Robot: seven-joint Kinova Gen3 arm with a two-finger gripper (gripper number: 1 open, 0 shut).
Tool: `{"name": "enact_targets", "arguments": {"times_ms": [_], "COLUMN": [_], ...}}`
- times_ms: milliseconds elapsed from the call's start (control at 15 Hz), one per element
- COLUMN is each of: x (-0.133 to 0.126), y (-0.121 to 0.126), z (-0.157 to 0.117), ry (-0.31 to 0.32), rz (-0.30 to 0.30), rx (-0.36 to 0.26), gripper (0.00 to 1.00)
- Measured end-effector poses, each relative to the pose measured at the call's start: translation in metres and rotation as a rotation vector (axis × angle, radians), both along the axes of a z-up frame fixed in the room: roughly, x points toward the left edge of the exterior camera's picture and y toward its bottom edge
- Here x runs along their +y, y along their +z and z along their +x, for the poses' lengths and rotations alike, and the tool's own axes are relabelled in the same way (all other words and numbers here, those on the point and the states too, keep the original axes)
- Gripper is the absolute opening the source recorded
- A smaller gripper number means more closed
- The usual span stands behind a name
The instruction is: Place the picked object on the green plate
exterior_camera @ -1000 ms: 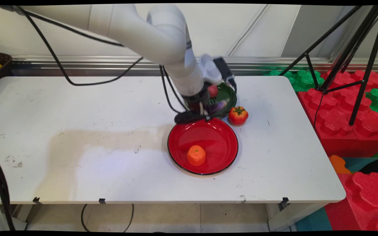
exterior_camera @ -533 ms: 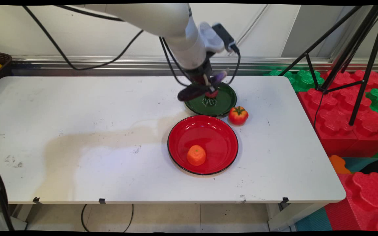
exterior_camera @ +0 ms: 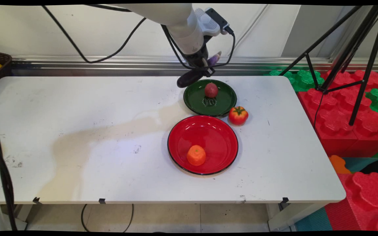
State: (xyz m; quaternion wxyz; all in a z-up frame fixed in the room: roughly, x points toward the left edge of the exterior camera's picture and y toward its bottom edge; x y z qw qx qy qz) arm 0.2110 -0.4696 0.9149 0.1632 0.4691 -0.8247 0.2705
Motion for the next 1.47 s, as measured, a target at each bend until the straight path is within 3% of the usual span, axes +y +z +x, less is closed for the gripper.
{"name": "enact_targets", "arguments": {"times_ms": [467,933,1467], "x": [-0.042,-0.068,-0.088], "y": [-0.032,-0.063,-0.089], "z": [0.023,0.033,0.032], "ry": [0.066,0.074,0.089], "rz": [0.031,0.070,0.091], "rx": [0.015,0.034,0.095], "gripper": [0.00,0.00,0.00]}}
